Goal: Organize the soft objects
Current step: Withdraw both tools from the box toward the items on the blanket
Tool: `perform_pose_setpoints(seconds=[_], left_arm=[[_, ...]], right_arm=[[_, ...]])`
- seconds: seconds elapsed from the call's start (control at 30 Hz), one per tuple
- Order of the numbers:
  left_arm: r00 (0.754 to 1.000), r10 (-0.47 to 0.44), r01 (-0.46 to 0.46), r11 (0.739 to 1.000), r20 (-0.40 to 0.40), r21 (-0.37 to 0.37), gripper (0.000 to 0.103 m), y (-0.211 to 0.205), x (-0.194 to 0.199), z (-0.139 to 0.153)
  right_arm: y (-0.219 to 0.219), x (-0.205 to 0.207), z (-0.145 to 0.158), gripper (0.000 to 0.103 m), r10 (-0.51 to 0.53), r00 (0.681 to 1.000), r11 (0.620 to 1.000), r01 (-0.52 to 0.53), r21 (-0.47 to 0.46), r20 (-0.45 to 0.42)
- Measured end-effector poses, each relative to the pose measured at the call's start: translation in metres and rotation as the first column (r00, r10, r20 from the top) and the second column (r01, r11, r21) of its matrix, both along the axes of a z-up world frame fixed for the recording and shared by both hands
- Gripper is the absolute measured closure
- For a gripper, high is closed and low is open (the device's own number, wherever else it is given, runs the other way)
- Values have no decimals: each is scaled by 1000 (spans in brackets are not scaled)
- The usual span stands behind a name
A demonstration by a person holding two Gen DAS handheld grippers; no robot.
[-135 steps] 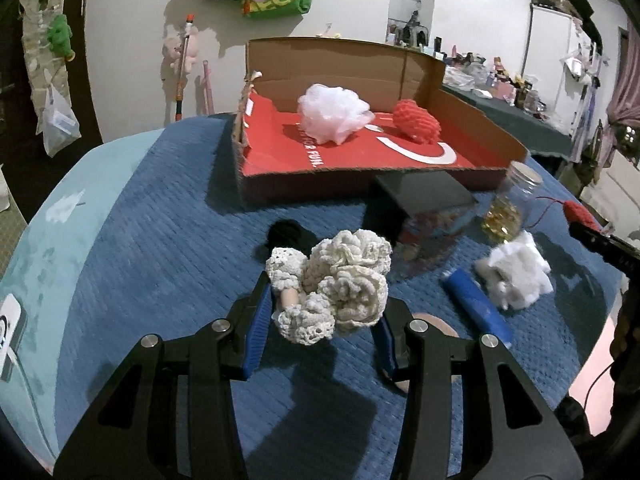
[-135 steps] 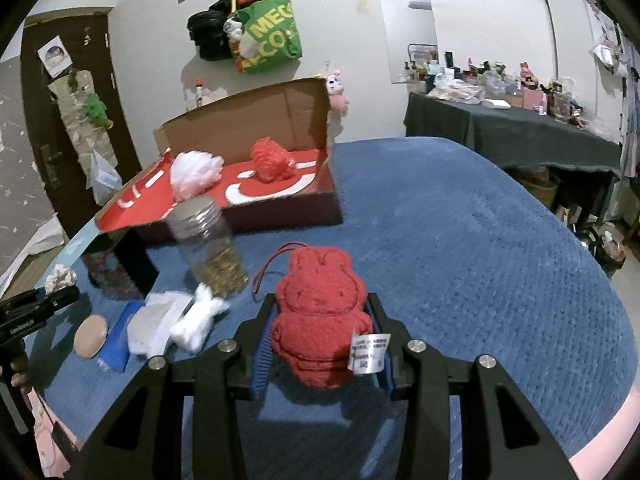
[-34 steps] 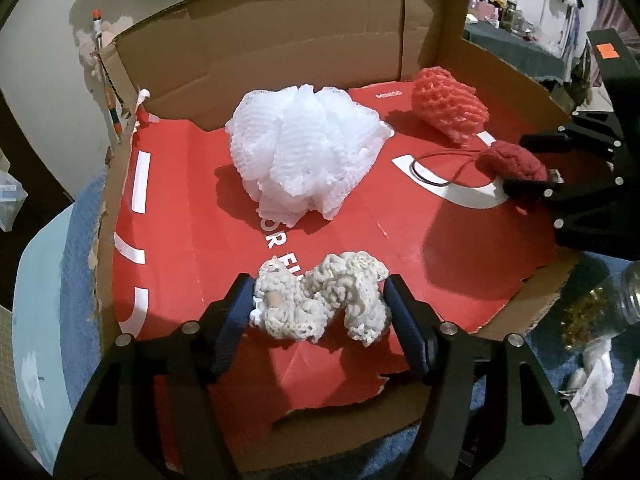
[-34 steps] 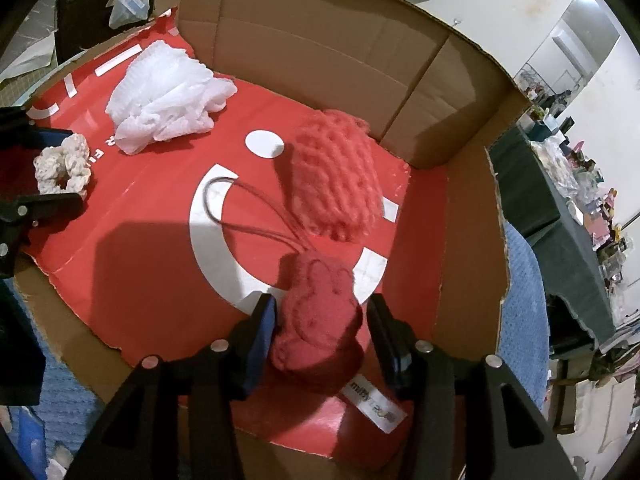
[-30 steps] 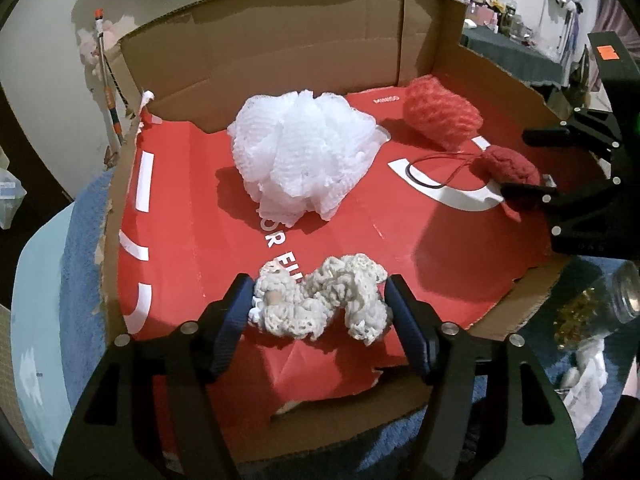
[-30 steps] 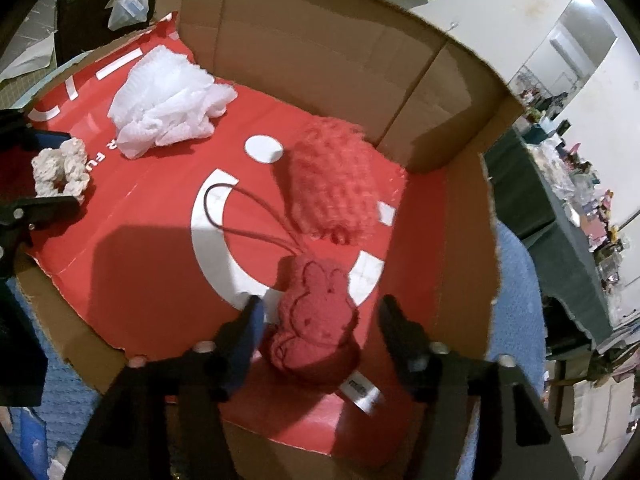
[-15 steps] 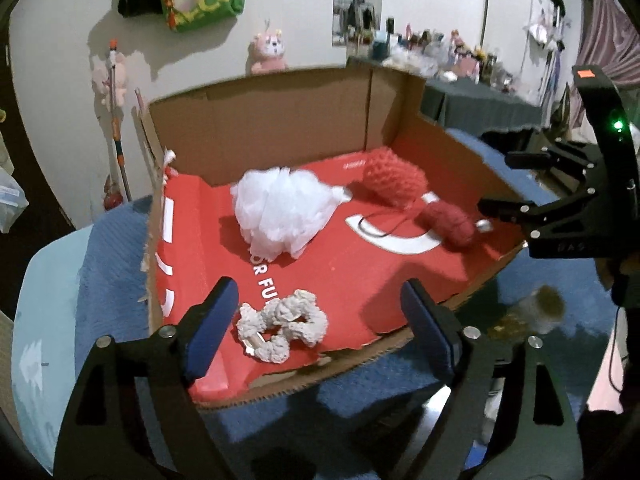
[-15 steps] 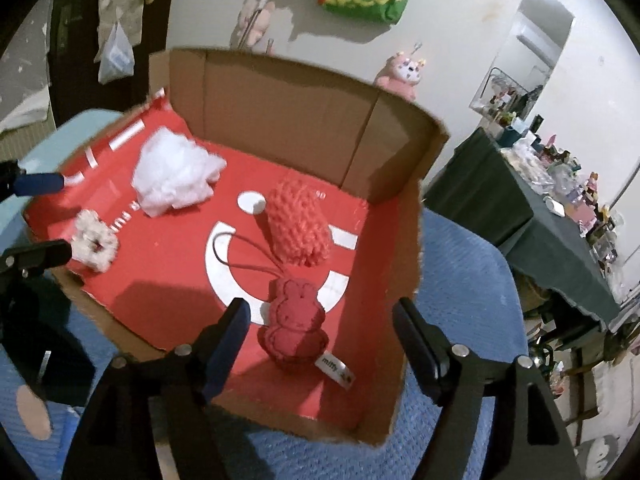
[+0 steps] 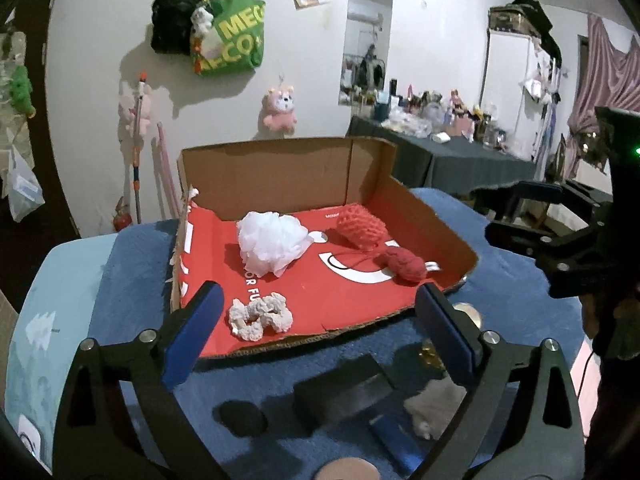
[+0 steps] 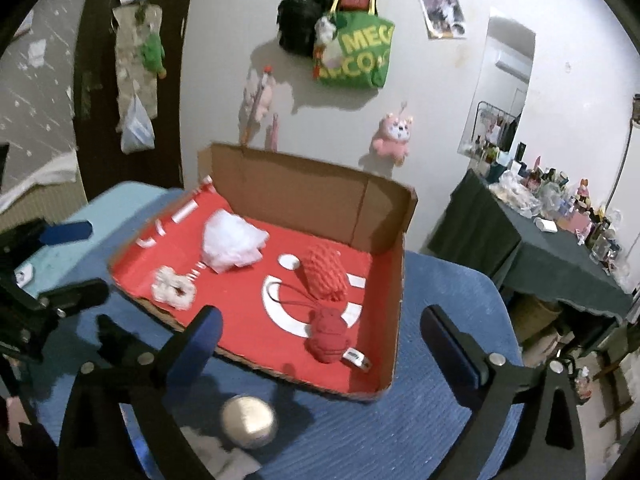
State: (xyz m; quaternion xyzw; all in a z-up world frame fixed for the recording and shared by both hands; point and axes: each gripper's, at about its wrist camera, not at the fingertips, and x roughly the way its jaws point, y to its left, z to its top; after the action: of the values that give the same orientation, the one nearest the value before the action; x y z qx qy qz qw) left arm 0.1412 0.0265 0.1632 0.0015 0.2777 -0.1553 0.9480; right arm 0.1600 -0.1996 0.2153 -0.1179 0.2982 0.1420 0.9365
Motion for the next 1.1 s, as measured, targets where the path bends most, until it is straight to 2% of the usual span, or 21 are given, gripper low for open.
perform_pose_setpoints(seconds=[0.27,0.6,0.83,1.1], left_arm=[[998,35,-32,998,54,-48,4,1,-42,1],[991,72,-69,997,111,-36,4,-7,-87,-10],[992,91,-88,995,89,-40,4,-10,-103,-30],[994,109,-109,994,11,-31,4,-9,-105,-69]], right_arm=[[-11,-52,7,0,8,999,993,-14,115,53],[-19,-104,-10,0,-23,996,987,10,161,82],[-20,-132,-34,0,-65,992,984,45,171,109],[-19,-138,-70,0,-75,996,979,63,192,56]])
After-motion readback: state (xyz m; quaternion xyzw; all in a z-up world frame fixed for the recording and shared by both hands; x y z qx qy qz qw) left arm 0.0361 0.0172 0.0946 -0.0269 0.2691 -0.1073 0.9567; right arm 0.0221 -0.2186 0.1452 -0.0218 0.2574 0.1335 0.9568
